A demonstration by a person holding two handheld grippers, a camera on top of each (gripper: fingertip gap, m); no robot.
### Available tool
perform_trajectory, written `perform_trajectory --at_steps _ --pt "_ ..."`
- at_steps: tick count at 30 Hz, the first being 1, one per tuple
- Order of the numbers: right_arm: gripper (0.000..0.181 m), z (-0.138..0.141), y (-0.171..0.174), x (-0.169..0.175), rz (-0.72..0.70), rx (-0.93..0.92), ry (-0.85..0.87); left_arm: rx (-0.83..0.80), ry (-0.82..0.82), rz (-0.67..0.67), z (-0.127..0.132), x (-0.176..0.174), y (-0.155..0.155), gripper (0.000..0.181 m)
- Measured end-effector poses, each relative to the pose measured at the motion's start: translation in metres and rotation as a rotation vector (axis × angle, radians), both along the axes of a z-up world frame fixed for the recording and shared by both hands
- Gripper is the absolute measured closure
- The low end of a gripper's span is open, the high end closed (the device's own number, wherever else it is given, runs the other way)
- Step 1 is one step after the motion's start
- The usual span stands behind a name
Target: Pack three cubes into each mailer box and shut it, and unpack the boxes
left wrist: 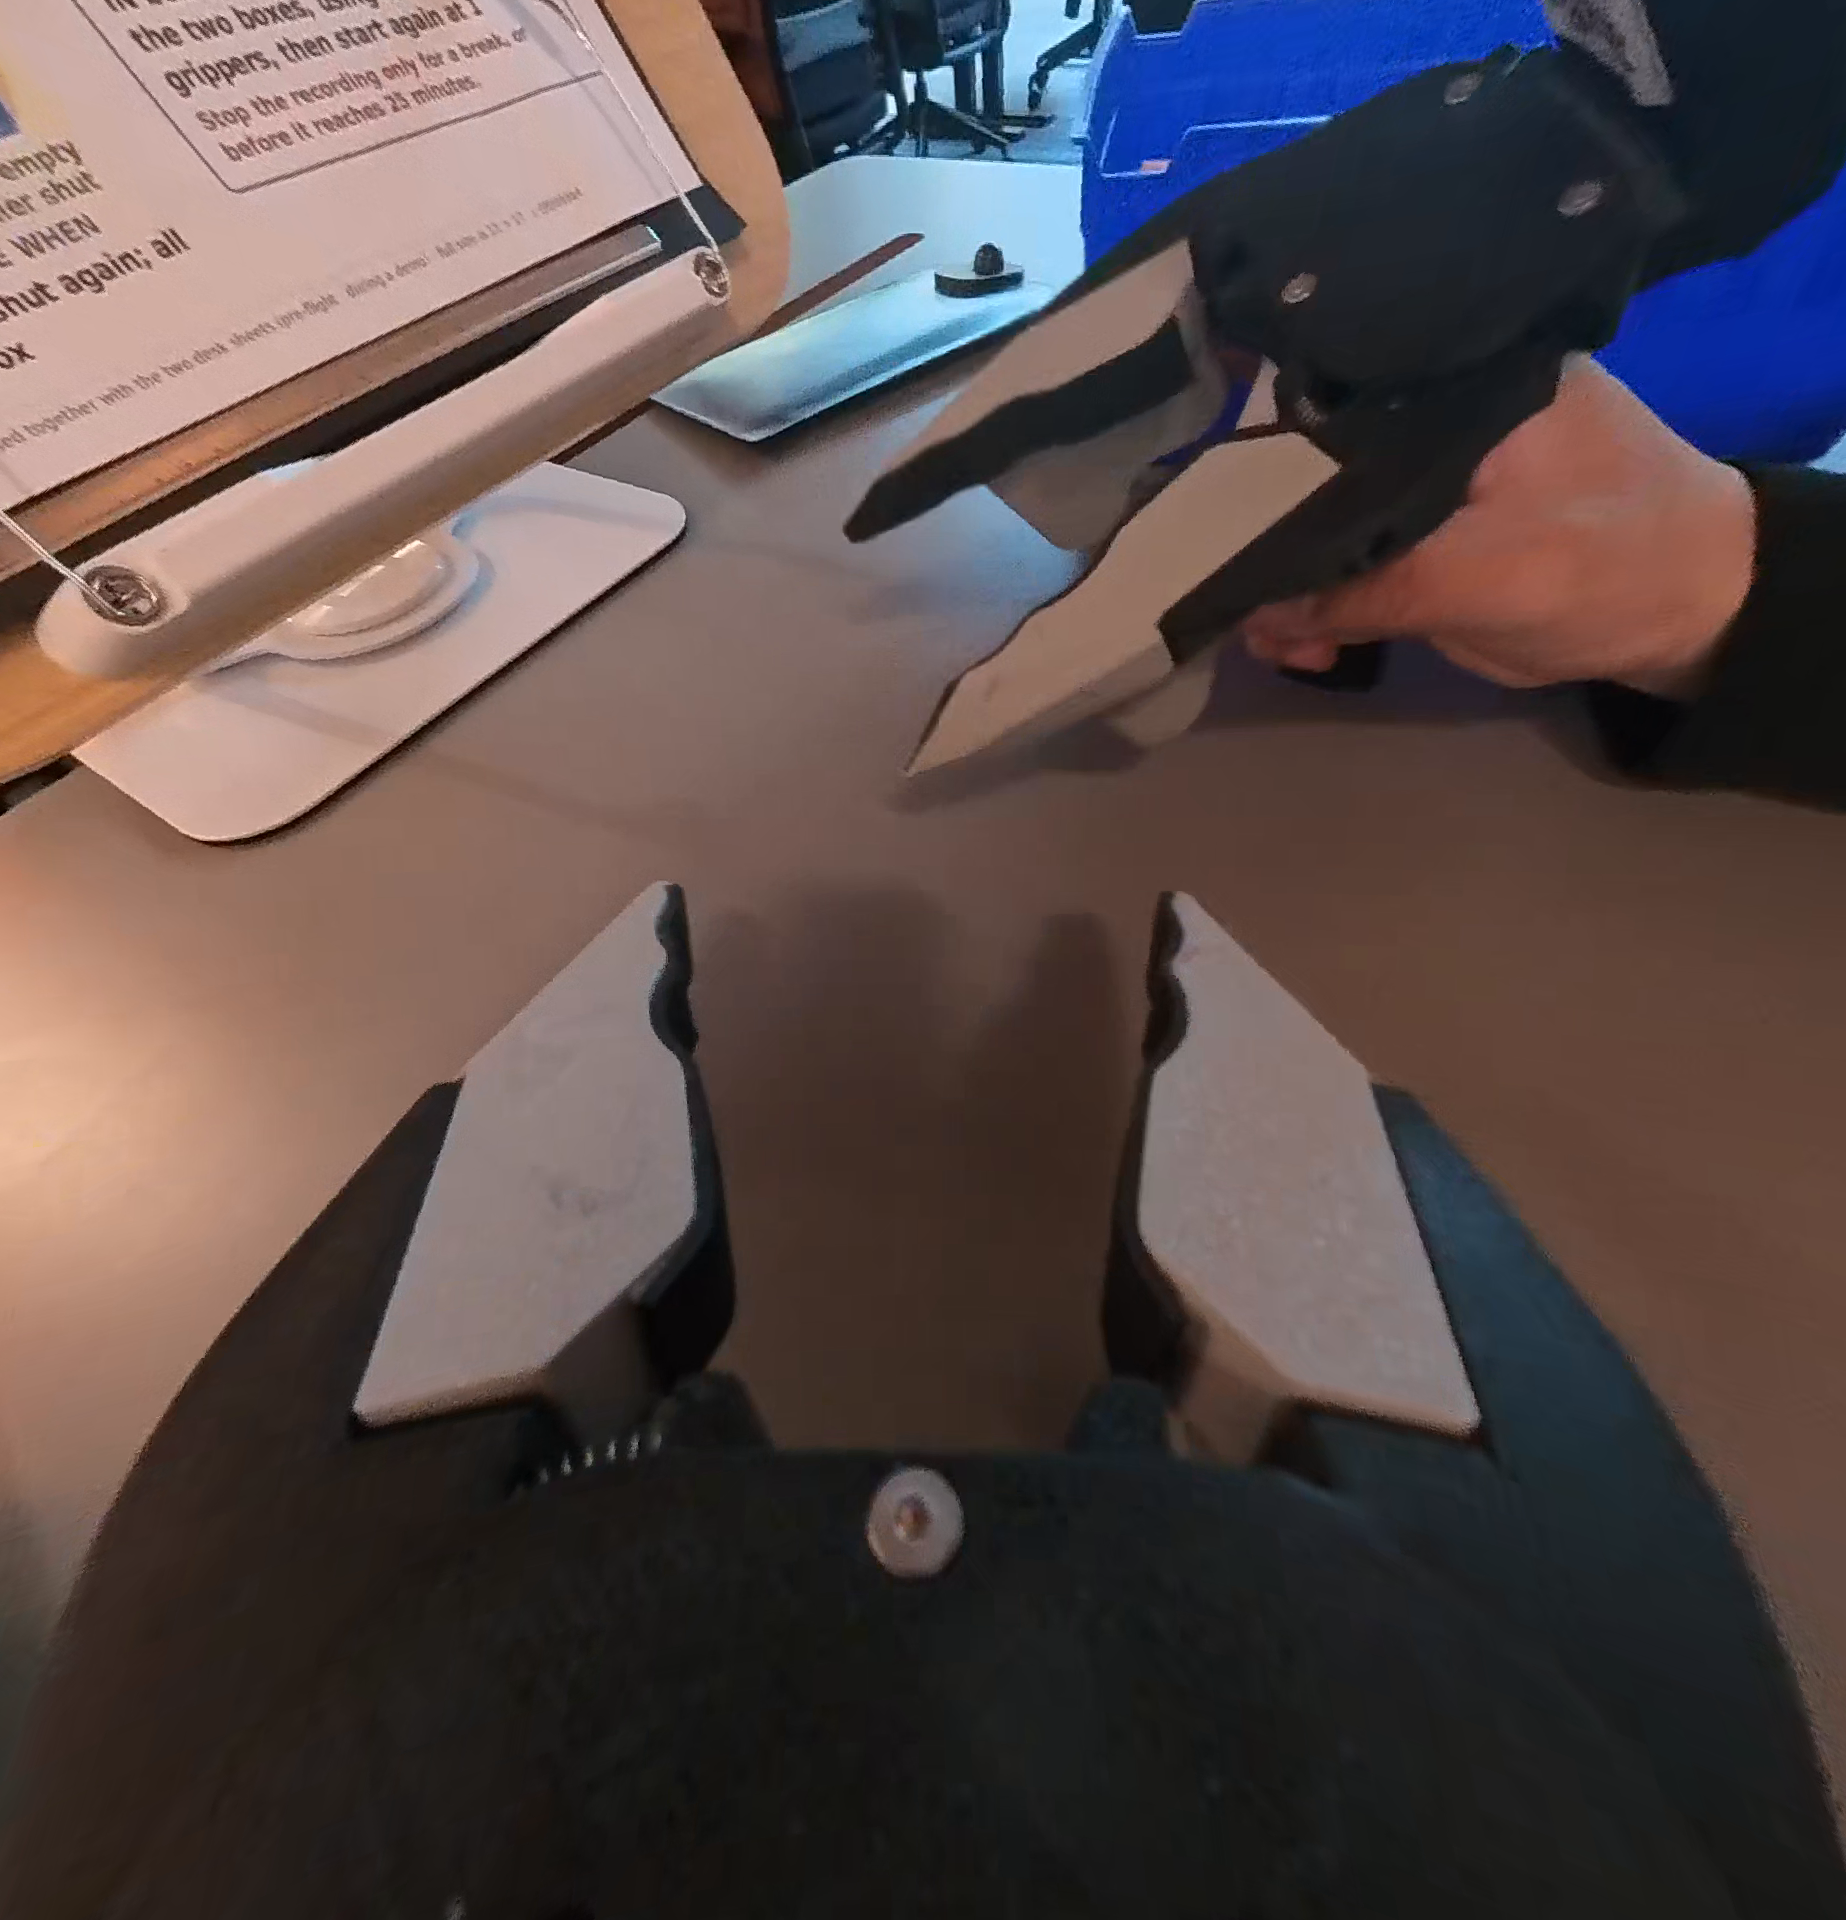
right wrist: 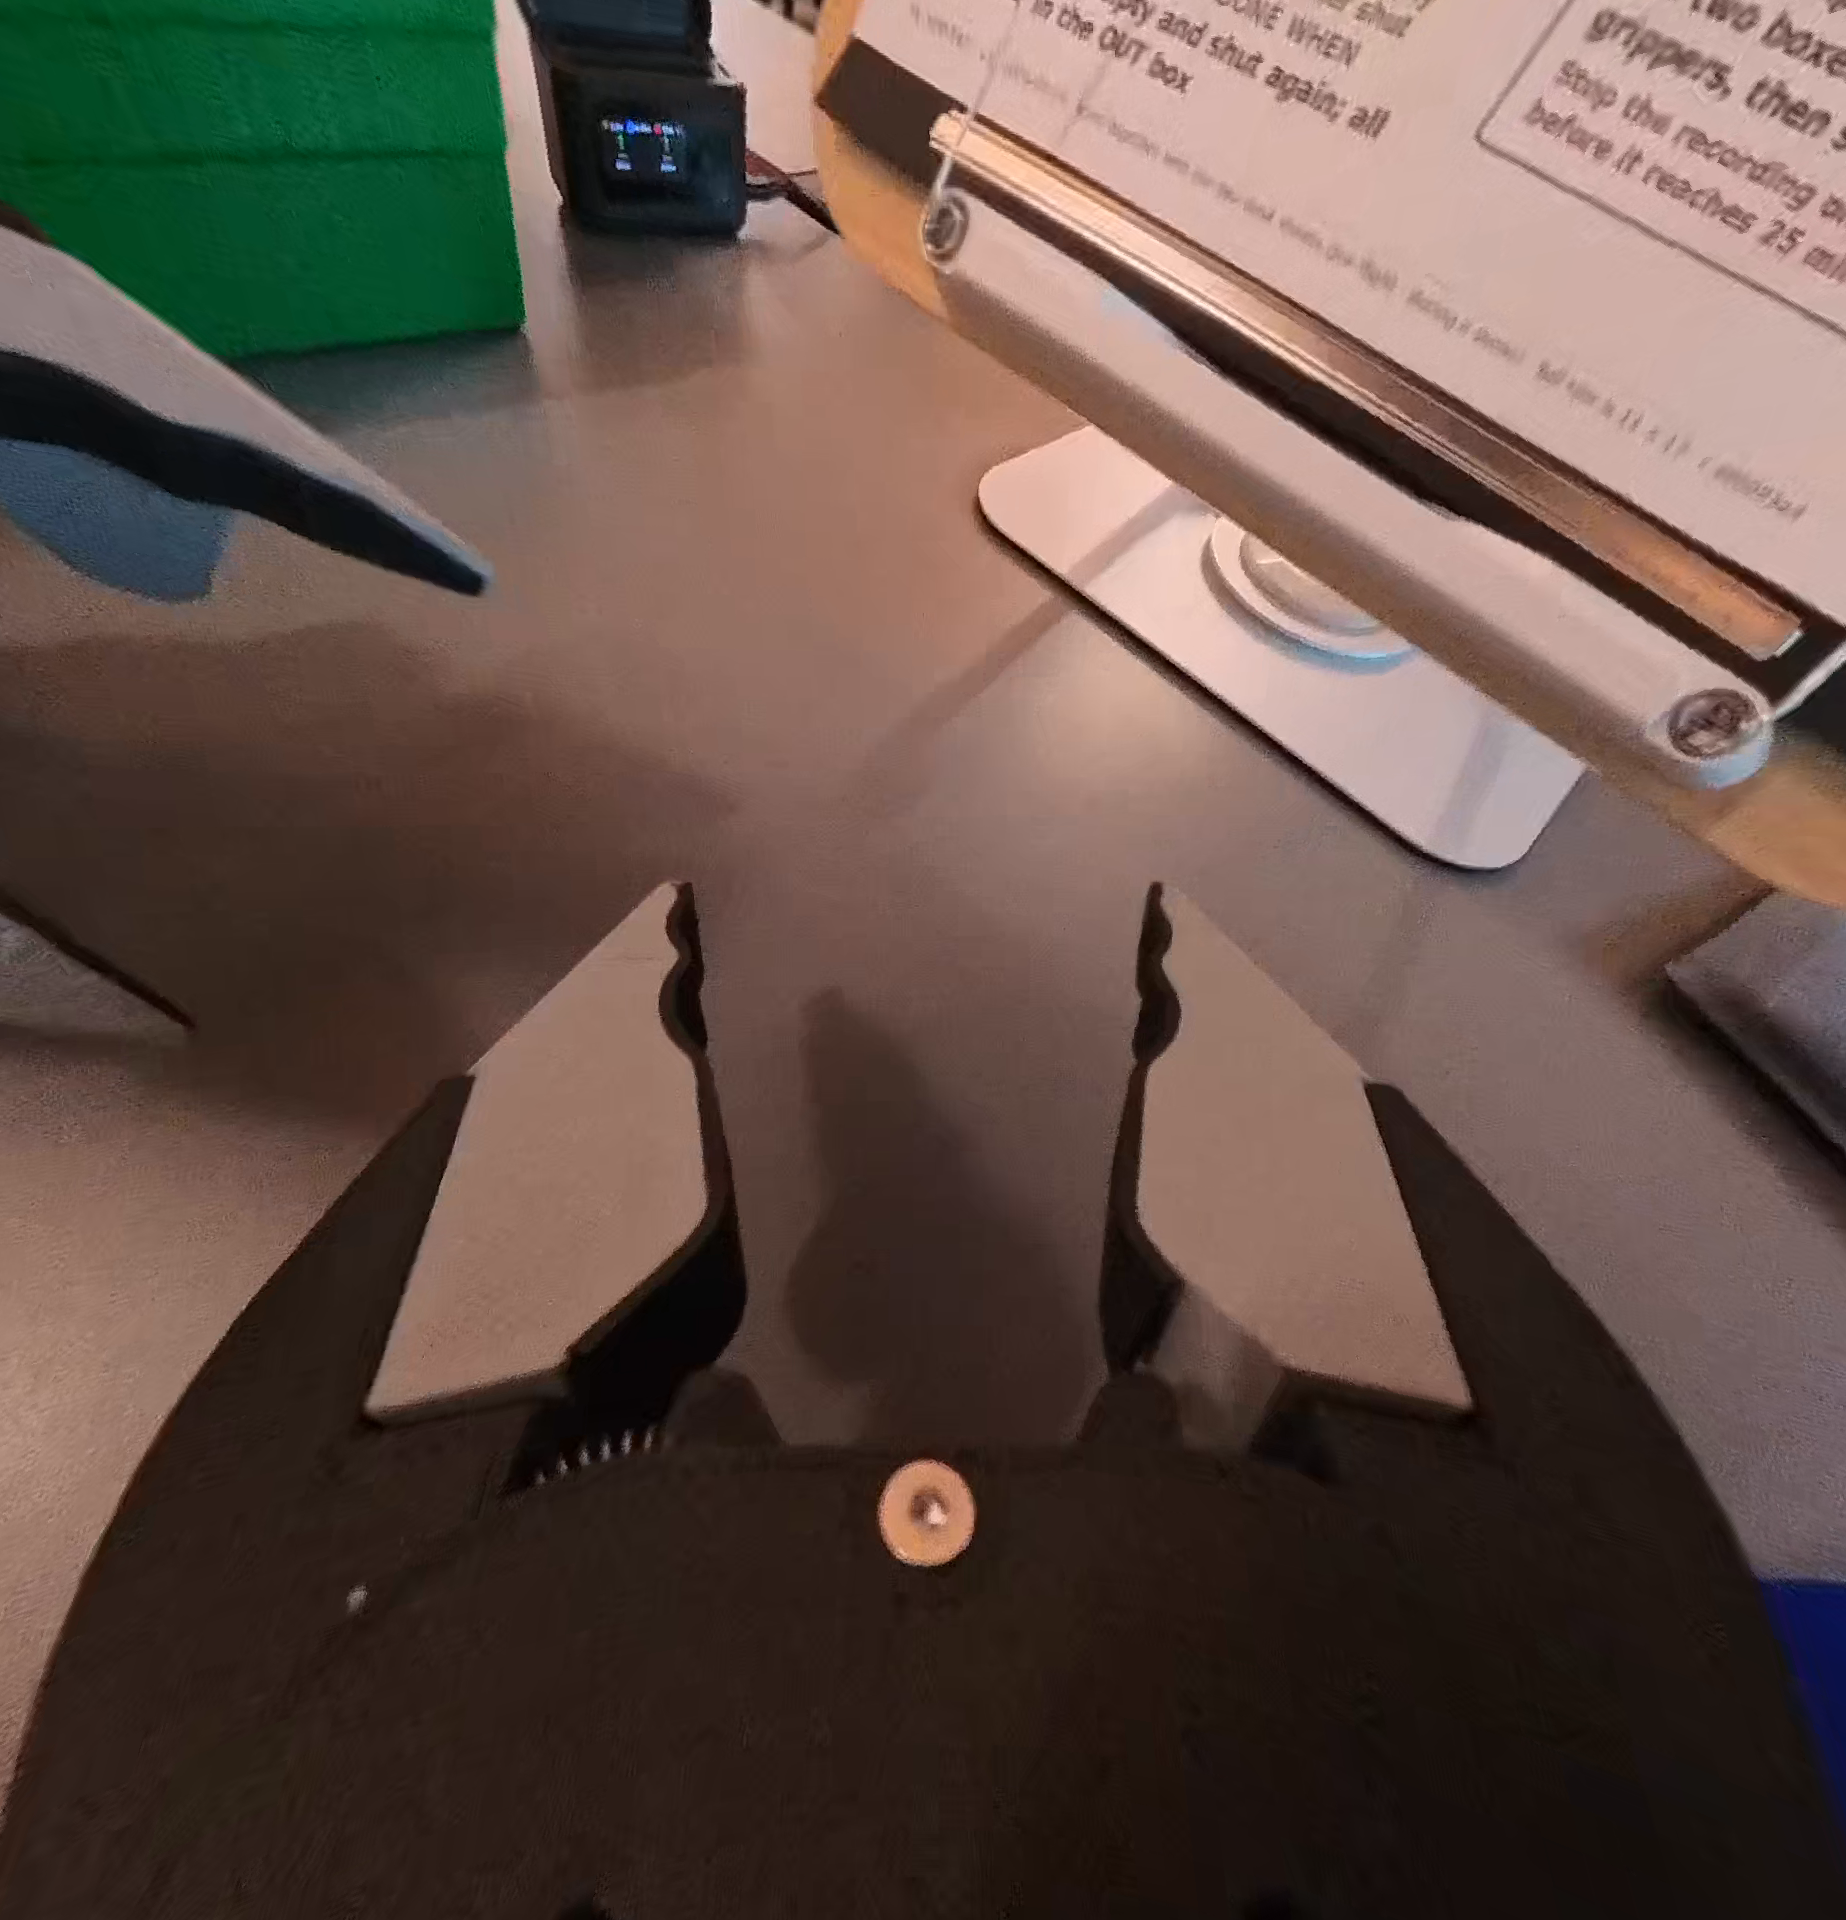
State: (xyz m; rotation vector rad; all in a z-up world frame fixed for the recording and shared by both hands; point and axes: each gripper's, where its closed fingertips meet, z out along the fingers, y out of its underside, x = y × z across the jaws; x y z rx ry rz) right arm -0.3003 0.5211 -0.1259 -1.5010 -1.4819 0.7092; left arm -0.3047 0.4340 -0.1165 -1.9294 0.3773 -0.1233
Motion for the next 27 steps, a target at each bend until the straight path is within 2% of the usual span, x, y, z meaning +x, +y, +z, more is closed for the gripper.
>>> perform_trajectory --at_steps 3,10,18,27 --pt "0.107 0.0 0.008 0.005 -0.01 -0.032 0.002 -0.006 0.009 0.009 -0.001 -0.001 0.001 0.098" --pt "0.107 -0.008 0.013 0.011 -0.039 -0.025 -0.052 -0.007 -0.044 0.028 0.001 -0.005 0.0 0.098" --pt "0.11 -0.014 0.019 0.01 -0.073 -0.036 -0.087 -0.011 -0.054 0.06 0.001 -0.01 0.001 0.11" --pt "0.11 -0.019 0.018 0.01 -0.08 0.003 -0.126 -0.071 0.001 0.068 -0.009 -0.009 0.002 0.111"
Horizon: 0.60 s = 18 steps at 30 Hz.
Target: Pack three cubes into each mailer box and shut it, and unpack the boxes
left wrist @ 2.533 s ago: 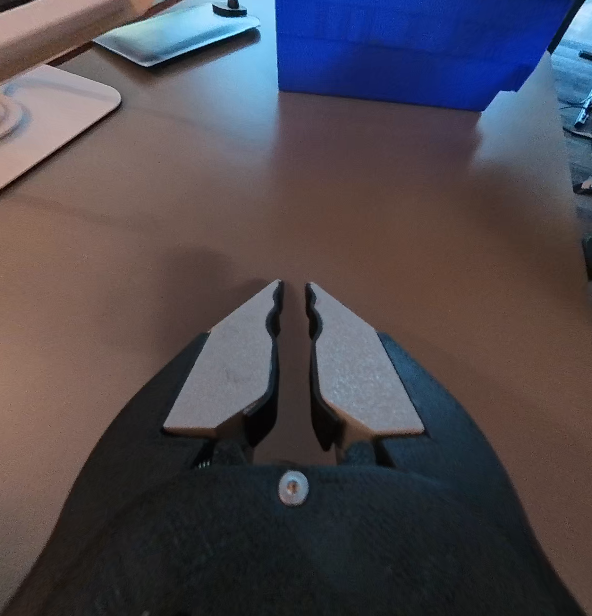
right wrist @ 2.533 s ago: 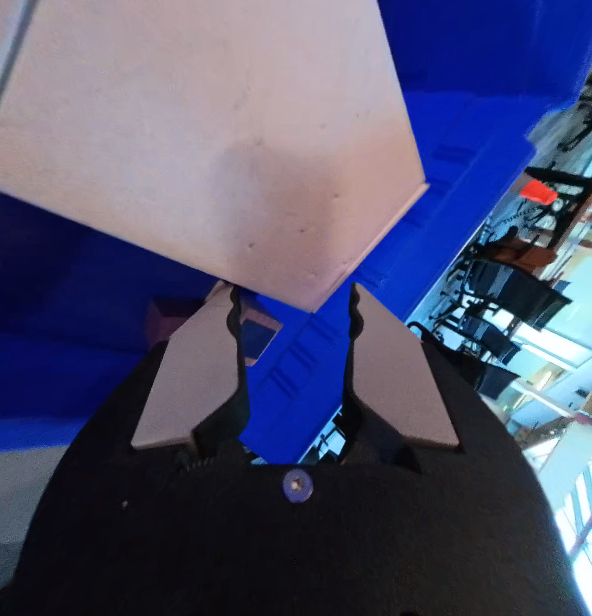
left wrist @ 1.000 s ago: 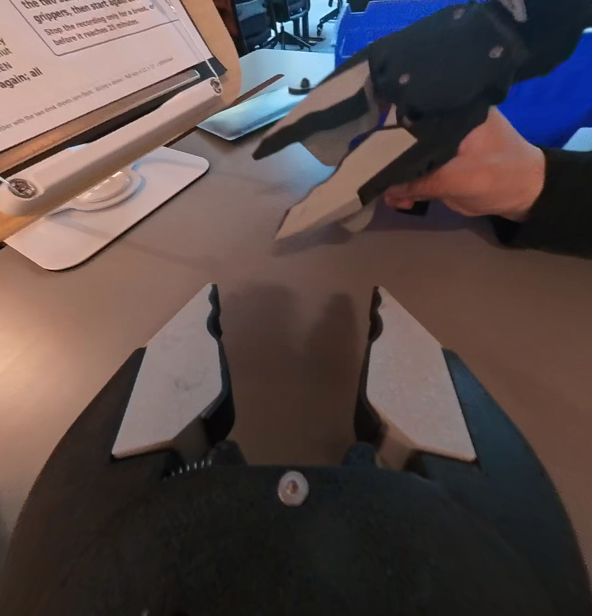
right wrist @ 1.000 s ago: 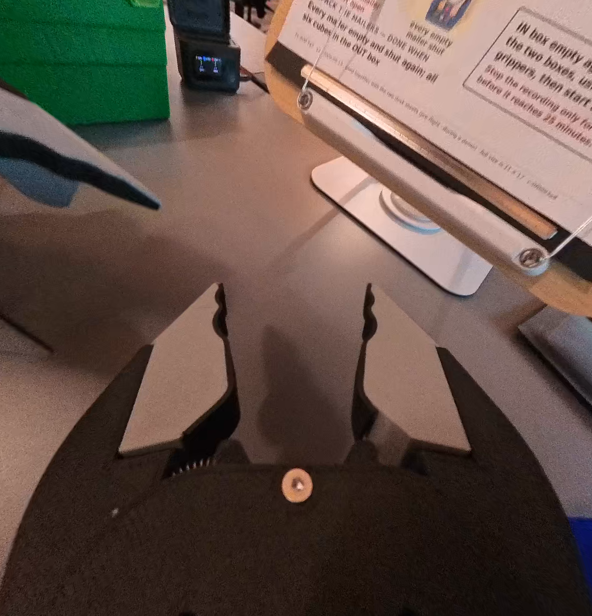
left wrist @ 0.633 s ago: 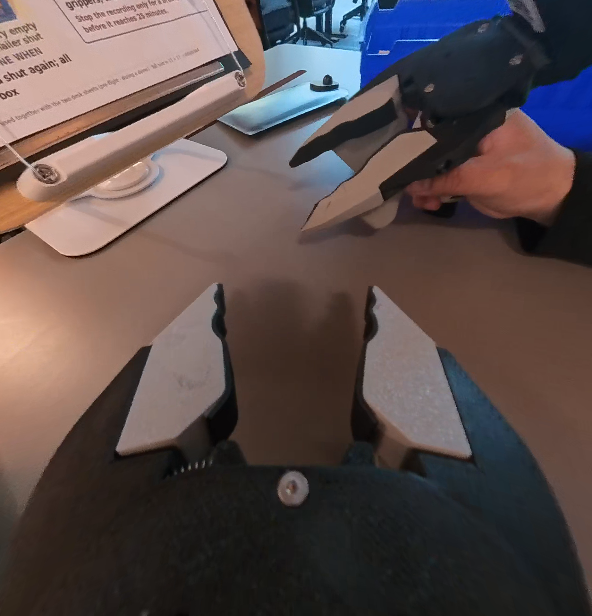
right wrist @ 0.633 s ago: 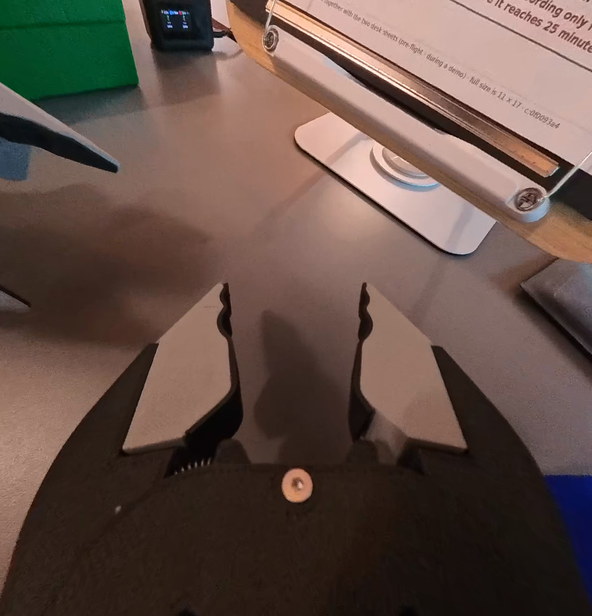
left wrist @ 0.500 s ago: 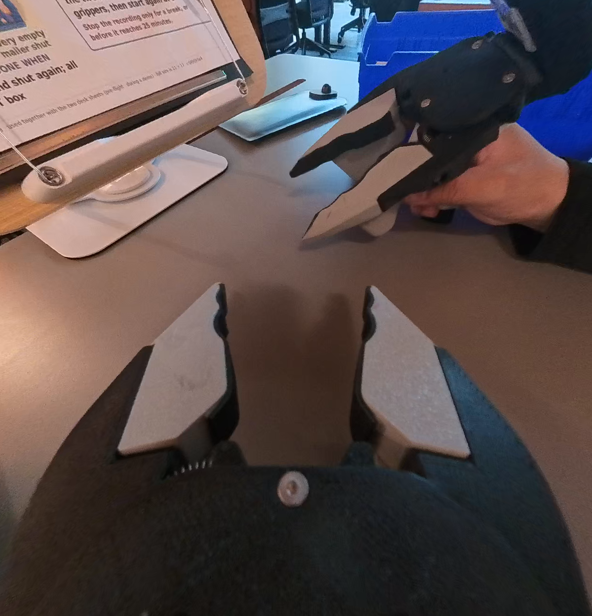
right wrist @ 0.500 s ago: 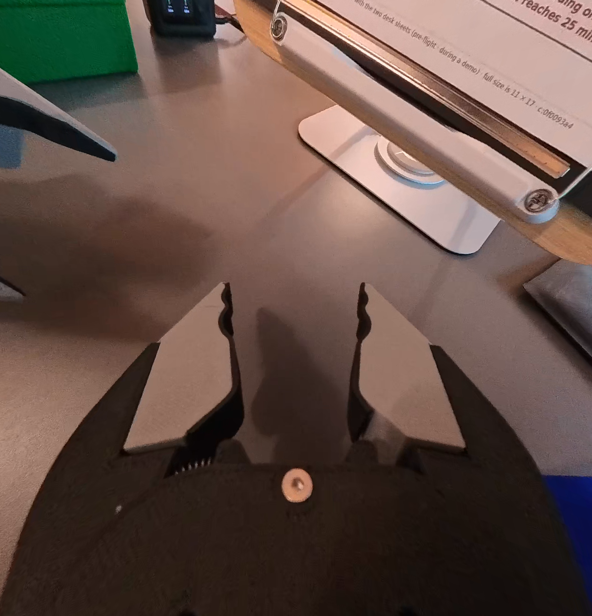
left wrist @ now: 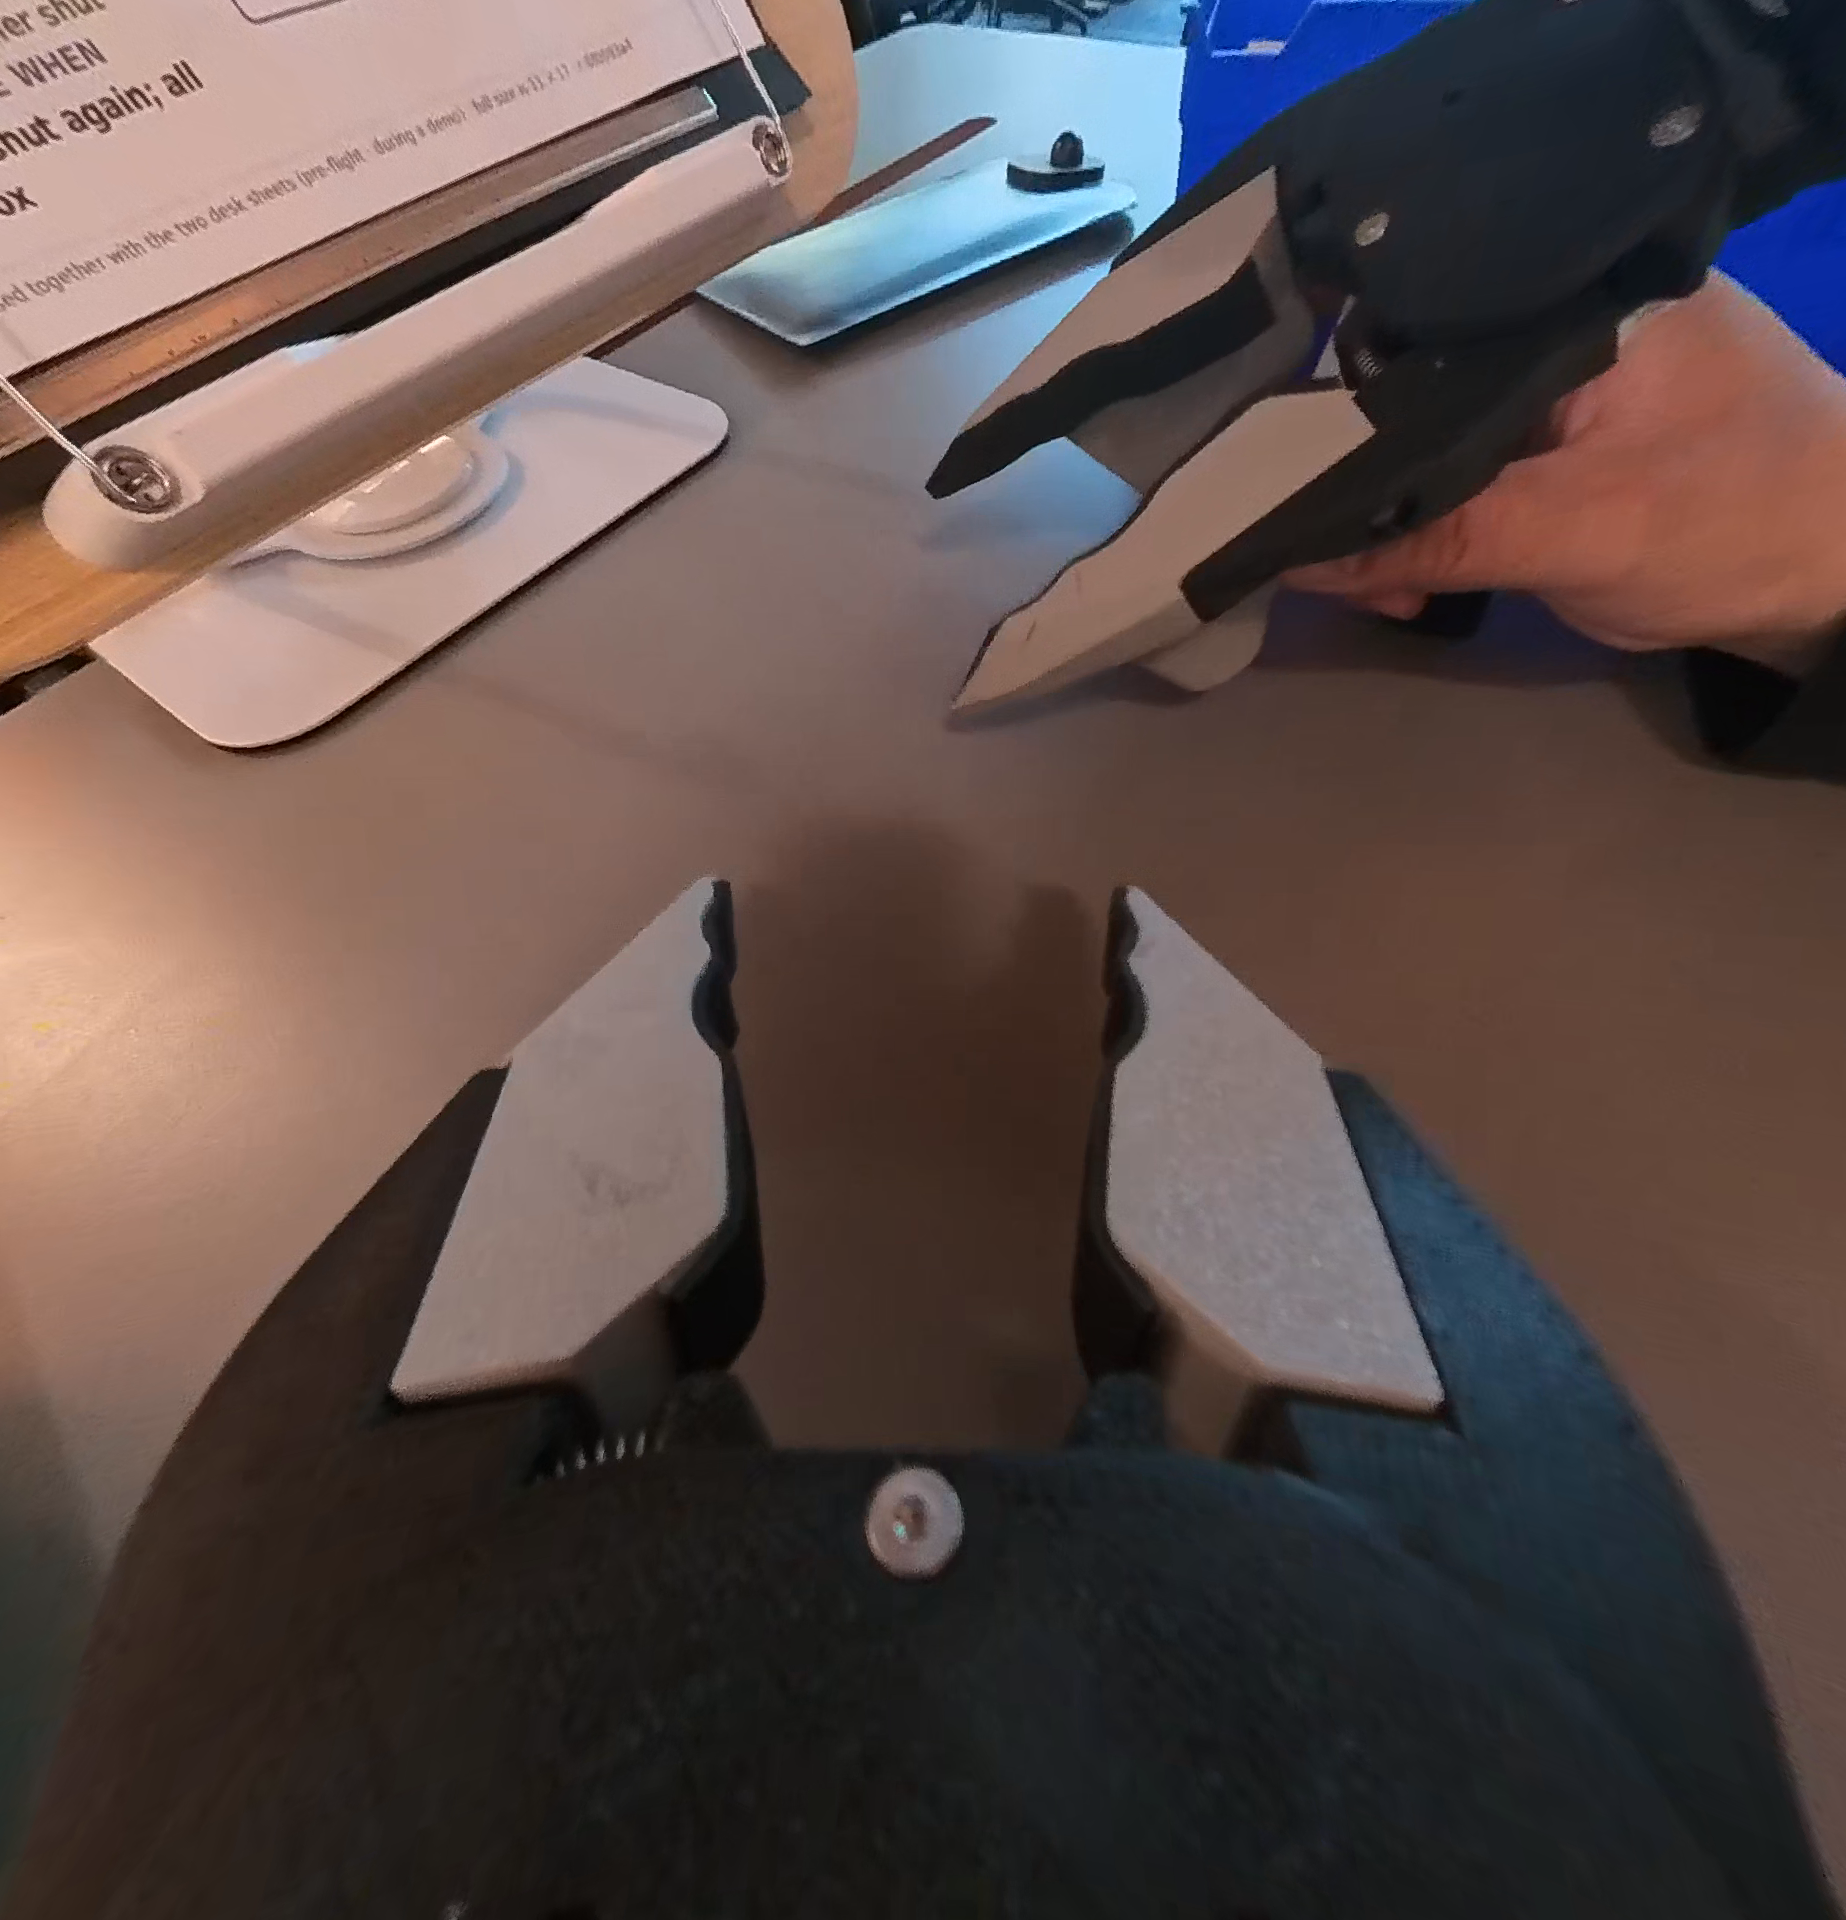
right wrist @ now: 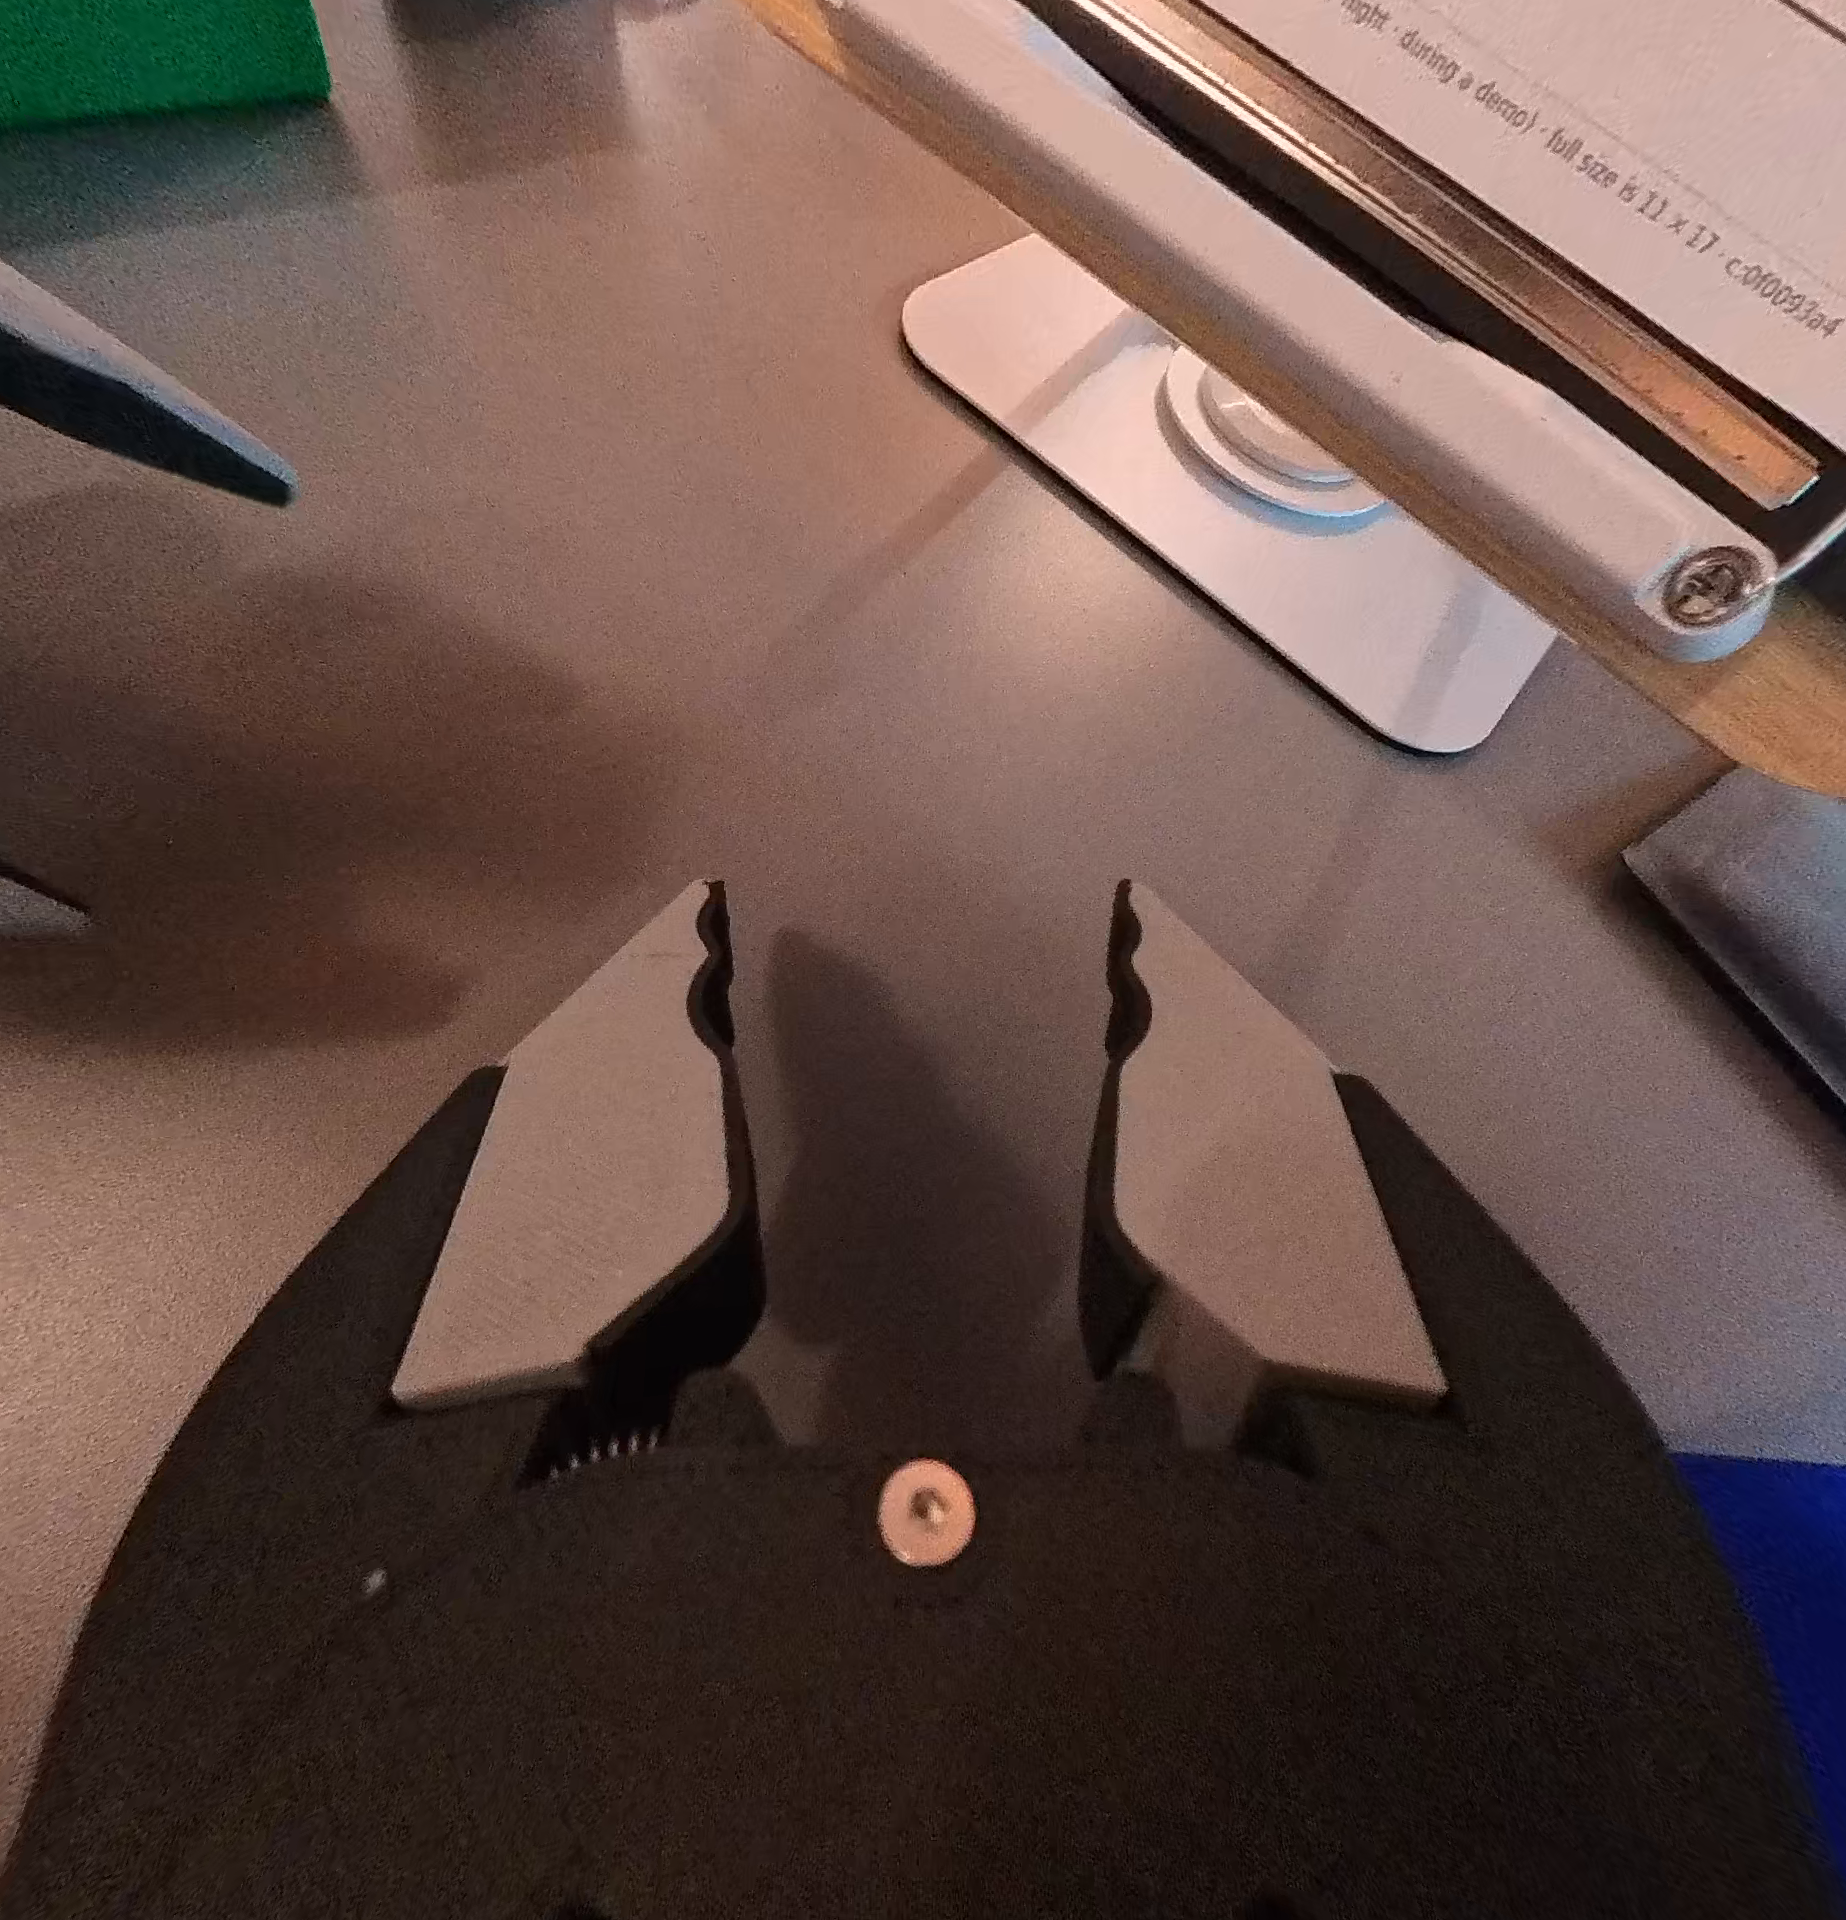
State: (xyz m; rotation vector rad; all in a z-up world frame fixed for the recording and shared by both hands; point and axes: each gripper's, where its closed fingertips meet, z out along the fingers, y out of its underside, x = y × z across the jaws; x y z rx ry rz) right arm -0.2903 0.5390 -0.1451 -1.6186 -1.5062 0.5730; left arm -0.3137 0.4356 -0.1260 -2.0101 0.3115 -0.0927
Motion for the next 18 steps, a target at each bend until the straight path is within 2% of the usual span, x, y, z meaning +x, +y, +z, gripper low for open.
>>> perform_trajectory --at_steps 6,9,13,18 --pt "0.112 -0.003 -0.003 0.0 -0.001 0.041 -0.029 -0.131 0.071 0.098 -0.021 -0.011 -0.005 0.12" --pt "0.112 -0.006 -0.005 0.0 0.003 0.037 -0.043 -0.202 0.097 0.084 -0.032 -0.007 -0.011 0.119" --pt "0.113 -0.015 -0.008 -0.001 -0.005 -0.007 -0.093 -0.159 0.163 0.064 -0.028 -0.001 -0.01 0.136" --pt "0.112 -0.016 -0.03 -0.007 0.071 -0.024 -0.094 -0.16 0.16 0.042 -0.028 0.006 -0.013 0.132"
